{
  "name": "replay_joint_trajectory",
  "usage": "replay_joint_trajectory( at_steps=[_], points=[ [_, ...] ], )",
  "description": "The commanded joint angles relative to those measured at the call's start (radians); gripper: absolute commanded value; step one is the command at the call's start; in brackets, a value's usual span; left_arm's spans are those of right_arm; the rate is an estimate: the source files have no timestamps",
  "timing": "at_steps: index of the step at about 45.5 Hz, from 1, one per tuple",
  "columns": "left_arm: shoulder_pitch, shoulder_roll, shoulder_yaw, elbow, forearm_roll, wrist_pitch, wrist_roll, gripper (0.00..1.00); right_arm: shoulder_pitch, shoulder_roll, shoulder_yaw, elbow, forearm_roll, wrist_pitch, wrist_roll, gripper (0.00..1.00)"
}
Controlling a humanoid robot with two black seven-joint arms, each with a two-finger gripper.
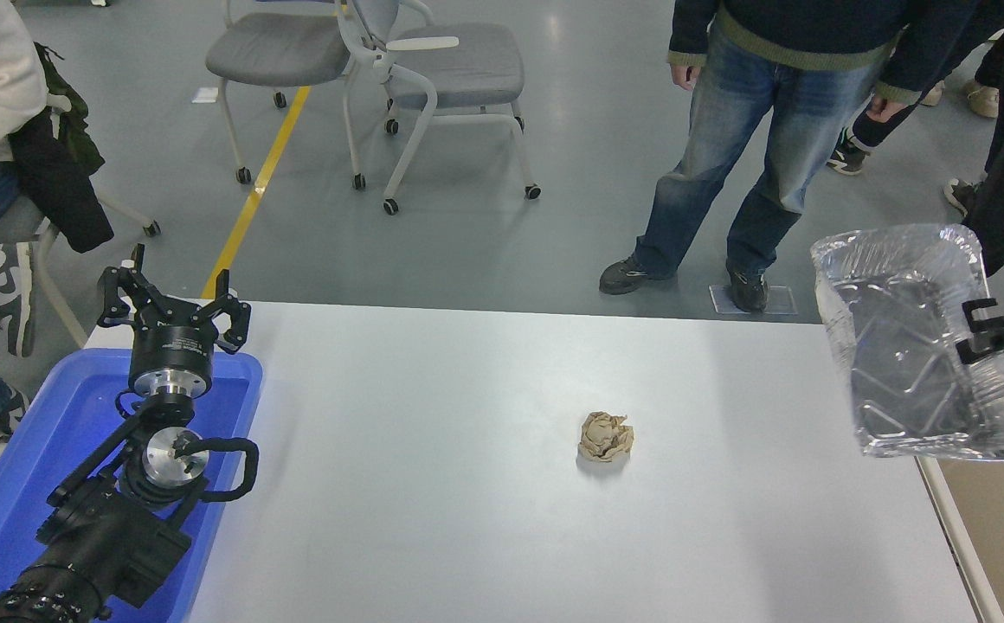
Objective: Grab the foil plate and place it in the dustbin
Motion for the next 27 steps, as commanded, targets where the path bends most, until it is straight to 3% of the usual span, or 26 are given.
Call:
replay_joint_trajectory(
  at_steps=[1,18,27],
  points=[
    [0.000,0.000,0.000,0.000,0.000,-0.001,0.000,0.99,-0.035,-0.111,0.052,-0.239,0.029,-0.086,-0.001,0.00],
    [-0.002,0.000,0.000,0.000,0.000,0.001,0.000,0.99,-0.413,-0.121,0.063,-0.423,0.414,-0.649,-0.001,0.00],
    [-0.002,0.000,0.000,0.000,0.000,0.001,0.000,0.99,-0.651,-0.005,0.091,-0.550,0.690,-0.856,-0.001,0.00]
  ],
)
